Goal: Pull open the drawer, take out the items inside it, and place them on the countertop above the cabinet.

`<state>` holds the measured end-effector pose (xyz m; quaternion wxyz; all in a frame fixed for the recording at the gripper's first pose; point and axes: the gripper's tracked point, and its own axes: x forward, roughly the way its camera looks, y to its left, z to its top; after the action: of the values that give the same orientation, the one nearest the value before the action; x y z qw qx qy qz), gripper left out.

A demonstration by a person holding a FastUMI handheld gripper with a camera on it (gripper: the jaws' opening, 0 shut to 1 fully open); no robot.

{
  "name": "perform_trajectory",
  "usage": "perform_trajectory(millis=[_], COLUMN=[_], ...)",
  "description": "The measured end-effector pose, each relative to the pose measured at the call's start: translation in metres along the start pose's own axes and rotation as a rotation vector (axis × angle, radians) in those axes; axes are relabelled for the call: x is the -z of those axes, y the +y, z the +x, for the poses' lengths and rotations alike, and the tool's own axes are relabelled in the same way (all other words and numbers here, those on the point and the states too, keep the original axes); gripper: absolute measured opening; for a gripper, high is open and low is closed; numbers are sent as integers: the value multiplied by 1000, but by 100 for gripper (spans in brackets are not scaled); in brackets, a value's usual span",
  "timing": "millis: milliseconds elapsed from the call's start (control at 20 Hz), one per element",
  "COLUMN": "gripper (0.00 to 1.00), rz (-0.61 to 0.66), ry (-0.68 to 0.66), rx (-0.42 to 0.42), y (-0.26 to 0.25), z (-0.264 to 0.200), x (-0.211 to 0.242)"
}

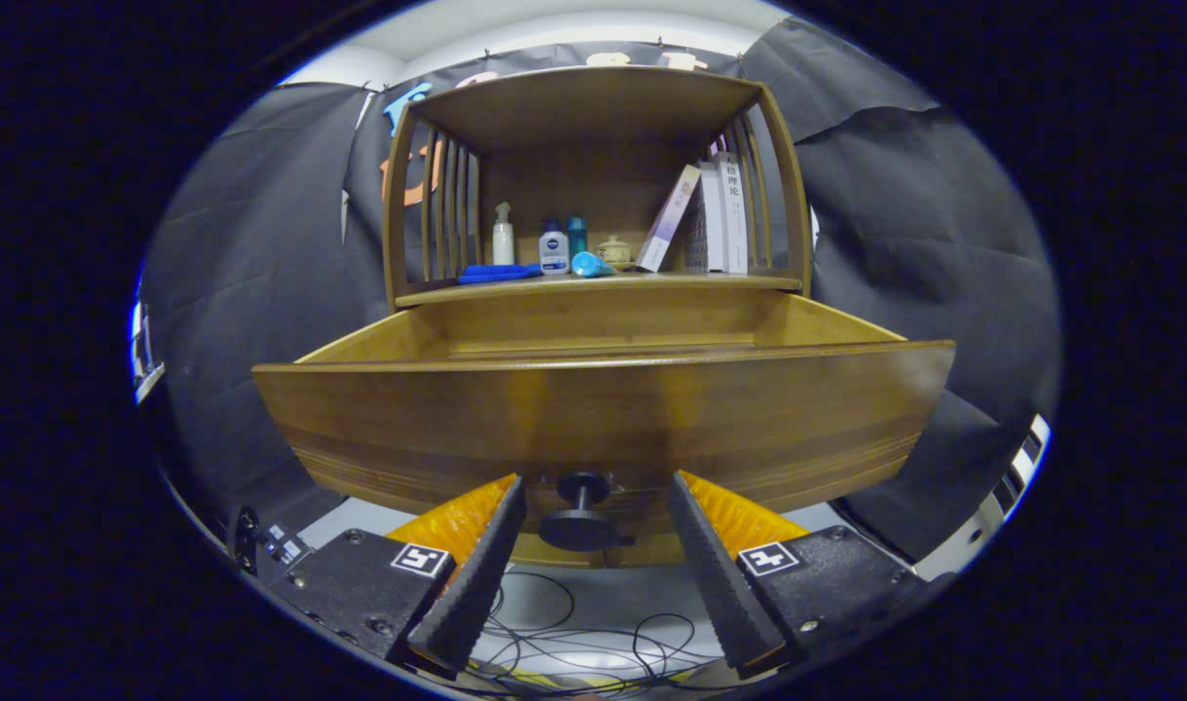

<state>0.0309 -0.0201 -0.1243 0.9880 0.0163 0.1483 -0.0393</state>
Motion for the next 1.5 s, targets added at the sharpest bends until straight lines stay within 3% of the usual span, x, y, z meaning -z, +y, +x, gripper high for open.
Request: perform_trajectory(millis=[350,950,1500], gripper=[94,94,94], rz=[-25,-51,-71], ry=[-69,-108,-41], rx=[55,46,73], y=[1,1,3], z=[14,54,145], x=[2,-18,-58])
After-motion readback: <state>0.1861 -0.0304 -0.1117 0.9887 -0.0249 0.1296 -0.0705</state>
